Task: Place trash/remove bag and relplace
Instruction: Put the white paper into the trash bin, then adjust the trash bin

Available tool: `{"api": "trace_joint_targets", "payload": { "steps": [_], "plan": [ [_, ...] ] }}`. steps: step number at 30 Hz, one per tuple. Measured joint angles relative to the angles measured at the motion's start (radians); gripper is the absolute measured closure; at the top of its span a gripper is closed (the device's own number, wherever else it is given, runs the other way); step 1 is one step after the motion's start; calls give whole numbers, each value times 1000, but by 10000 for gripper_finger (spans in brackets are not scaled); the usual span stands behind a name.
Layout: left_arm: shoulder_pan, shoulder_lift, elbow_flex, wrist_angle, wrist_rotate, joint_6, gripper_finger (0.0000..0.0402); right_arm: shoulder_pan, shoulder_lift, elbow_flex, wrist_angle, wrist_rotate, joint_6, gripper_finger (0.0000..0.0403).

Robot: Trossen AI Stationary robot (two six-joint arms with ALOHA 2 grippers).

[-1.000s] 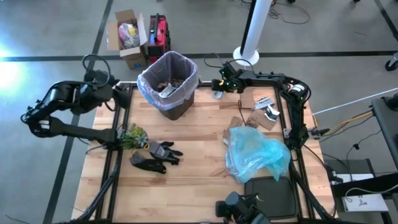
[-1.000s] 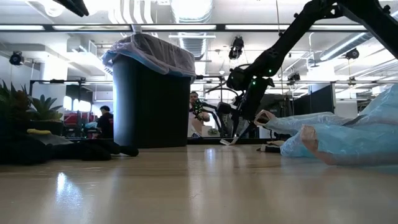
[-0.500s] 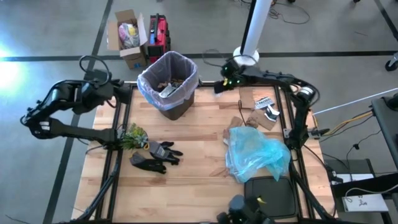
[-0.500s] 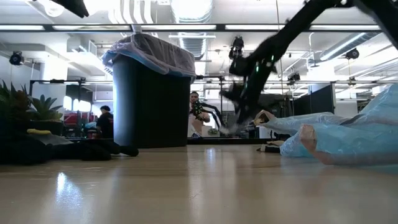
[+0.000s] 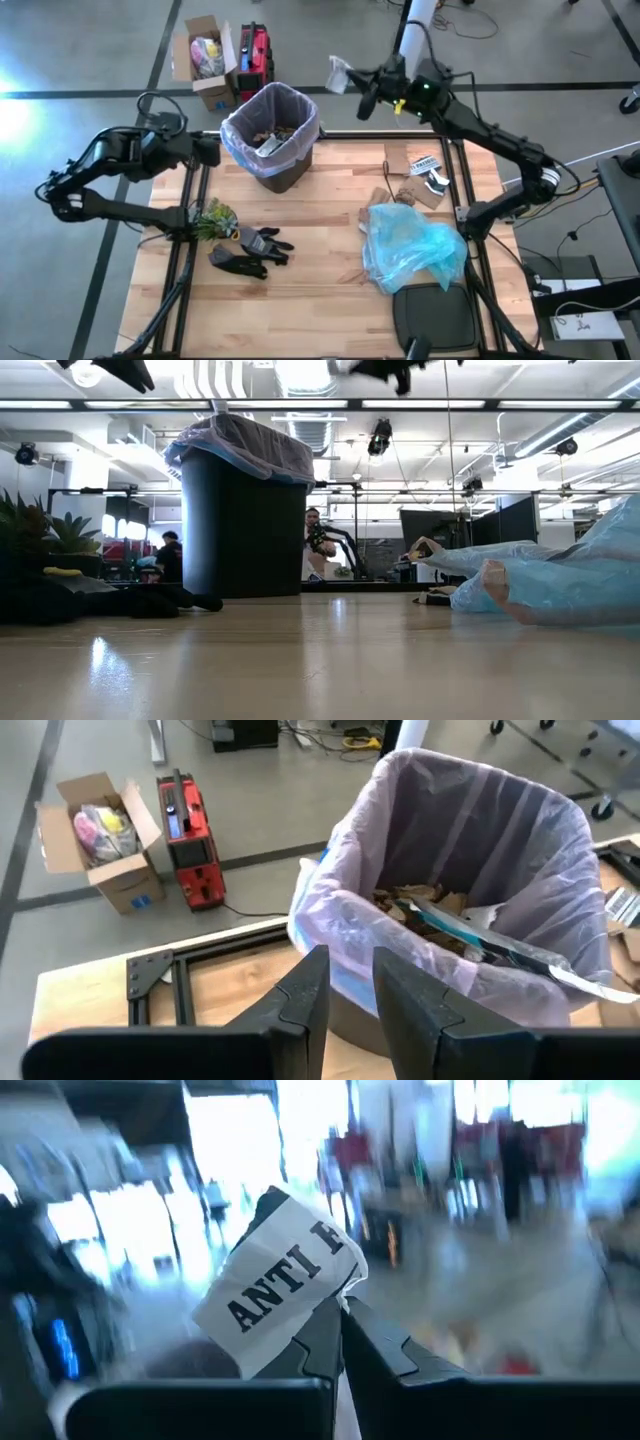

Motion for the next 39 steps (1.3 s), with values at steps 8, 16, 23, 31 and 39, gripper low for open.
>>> {"api": "trace_joint_targets", "payload": {
  "steps": [8,16,23,31,39],
  "plan": [
    [0,51,0,71,28,46,337,52,131,102,182,1,57,400],
    [-1,59,0,59,145,79,325,75,345,280,53,2,158,395],
    [0,38,0,5,159,64,317,76,515,563,-440,2,156,326],
    [23,41,-12,-26,115,12,332,70,572,835,-715,1,-4,225],
    [242,35,-66,22,167,36,369,68,452,892,-711,41,-130,185]
  ]
}}
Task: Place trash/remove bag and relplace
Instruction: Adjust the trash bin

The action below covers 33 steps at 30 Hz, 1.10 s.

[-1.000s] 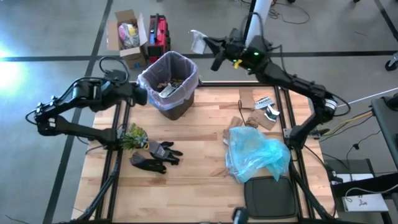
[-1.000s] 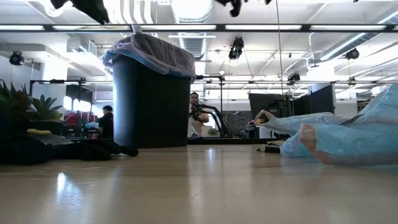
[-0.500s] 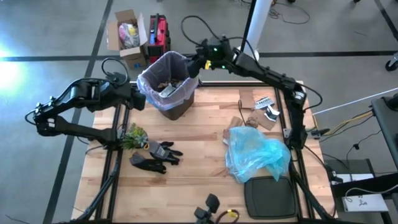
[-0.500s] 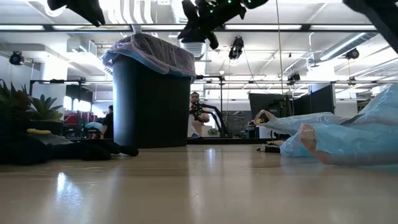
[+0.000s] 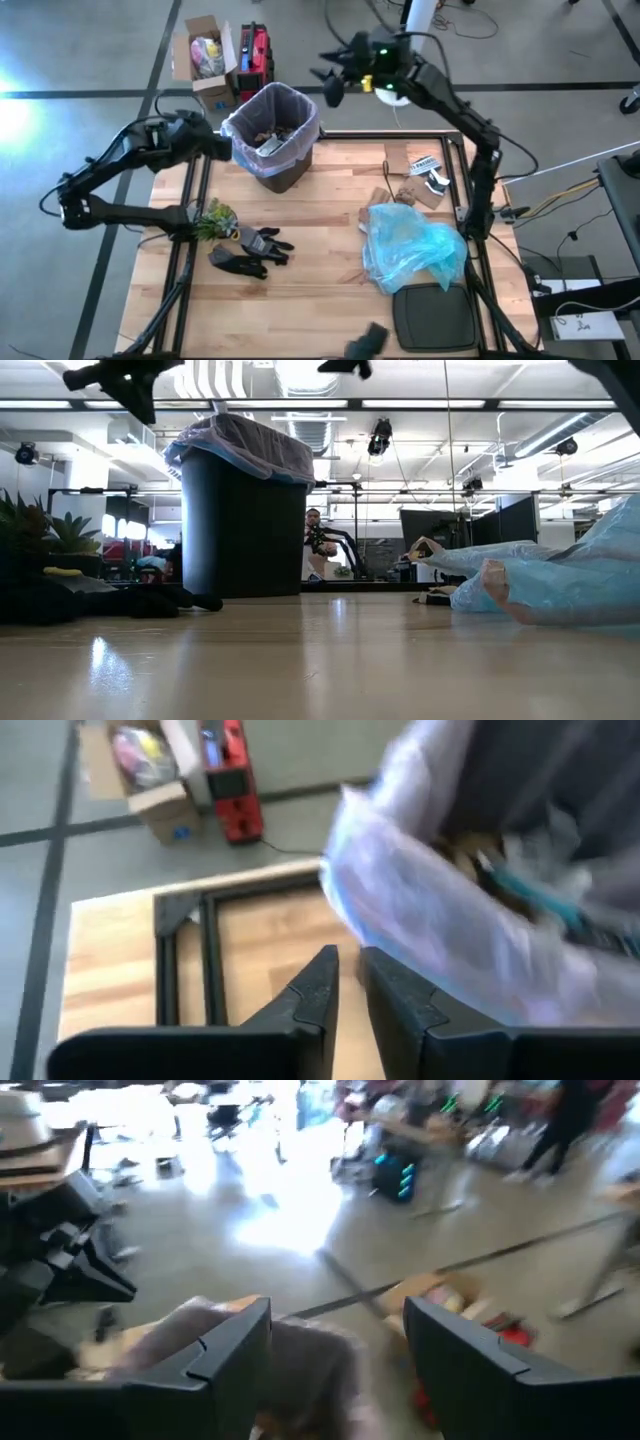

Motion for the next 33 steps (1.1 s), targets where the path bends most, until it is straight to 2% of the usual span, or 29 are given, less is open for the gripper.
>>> {"api": "trace_joint_targets", "payload": {
  "steps": [6,9,14,20,24,29,33],
  "plan": [
    [143,40,31,275,28,186,399,-5,-68,-1,-84,193,-65,179],
    [236,99,68,284,62,234,395,-6,-95,-1,-150,223,-64,182],
    [380,207,117,283,265,364,394,-7,-121,-1,-292,224,-28,193],
    [483,313,156,283,276,412,392,-7,-137,-2,-500,277,19,199],
    [514,375,156,255,307,430,391,-7,-152,-4,-557,292,81,198],
    [503,421,156,283,525,429,391,-7,-205,-4,-559,294,60,195],
    [443,456,151,383,594,396,391,-7,-237,-5,-560,299,53,199]
  ]
}}
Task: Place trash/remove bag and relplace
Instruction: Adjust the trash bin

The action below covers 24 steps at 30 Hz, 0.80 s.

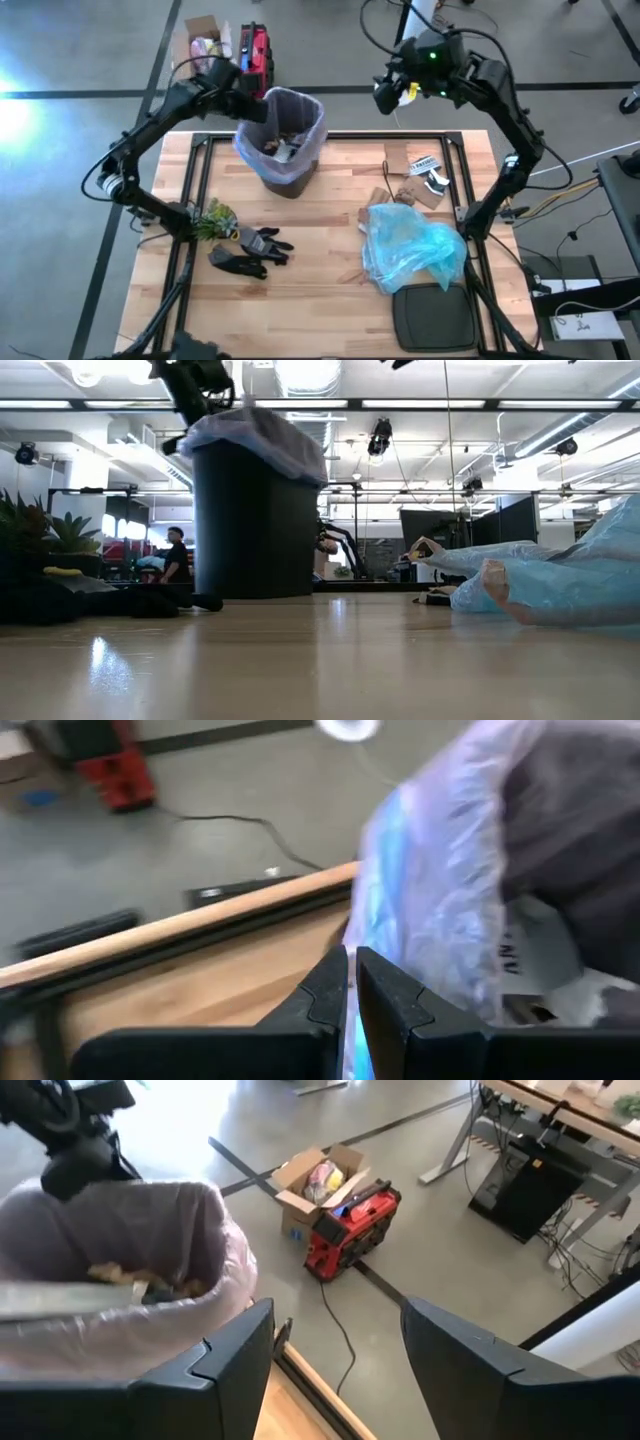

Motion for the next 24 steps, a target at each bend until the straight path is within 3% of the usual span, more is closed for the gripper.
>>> {"api": "trace_joint_targets", "payload": {
  "steps": [11,14,20,22,24],
  "plan": [
    [-243,179,-5,354,27,-23,391,3,-59,-3,-141,-3,18,203],
    [-262,195,4,437,34,-17,391,5,-61,-3,-207,-2,25,203],
    [-239,154,5,419,21,-10,391,7,-58,-36,-400,-17,25,199],
    [-224,104,6,407,18,5,391,11,-78,-93,-389,-93,25,199],
    [-215,50,6,366,8,34,391,15,-102,-150,-381,-239,18,200]
  ]
}}
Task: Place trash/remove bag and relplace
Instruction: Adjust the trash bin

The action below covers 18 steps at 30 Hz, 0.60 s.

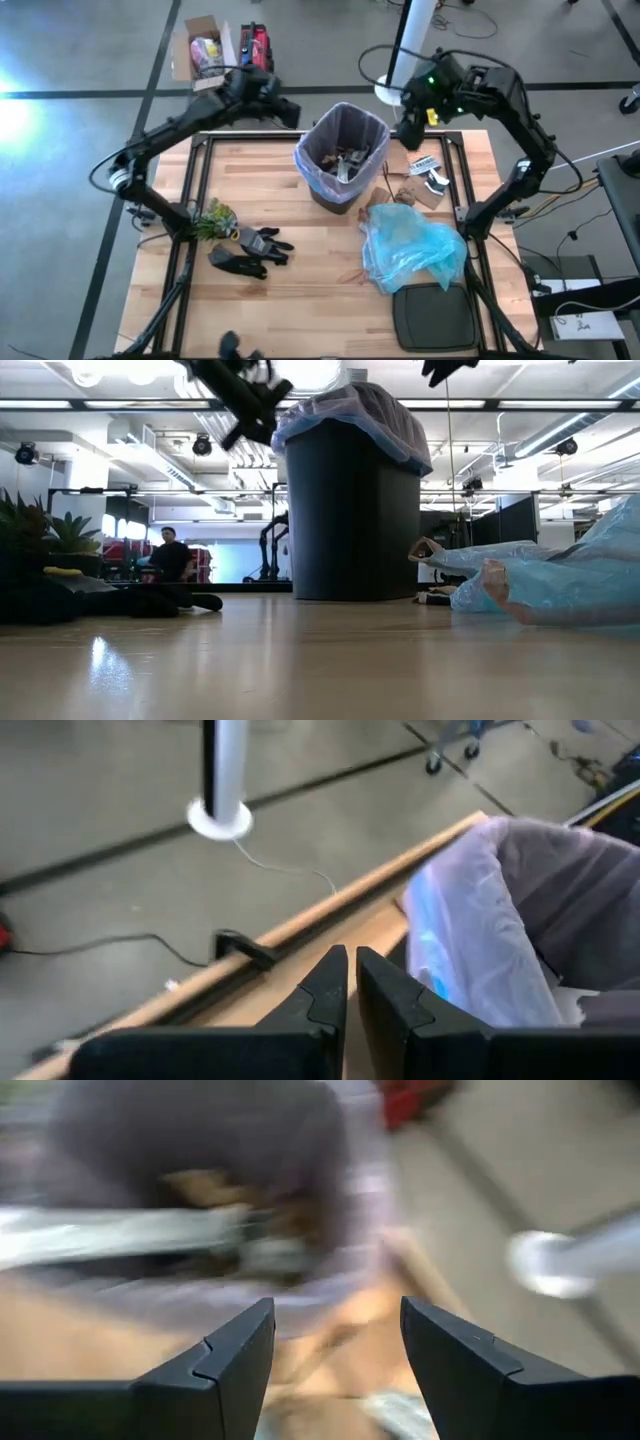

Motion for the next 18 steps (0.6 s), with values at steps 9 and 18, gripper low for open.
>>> {"api": "trace_joint_targets", "payload": {
  "steps": [9,18],
  "plan": [
    [-46,-250,-75,-201,74,75,391,63,-97,-351,60,-268,27,201],
    [-170,-436,-497,111,206,-97,391,139,-77,-612,479,-407,147,208]
  ]
}}
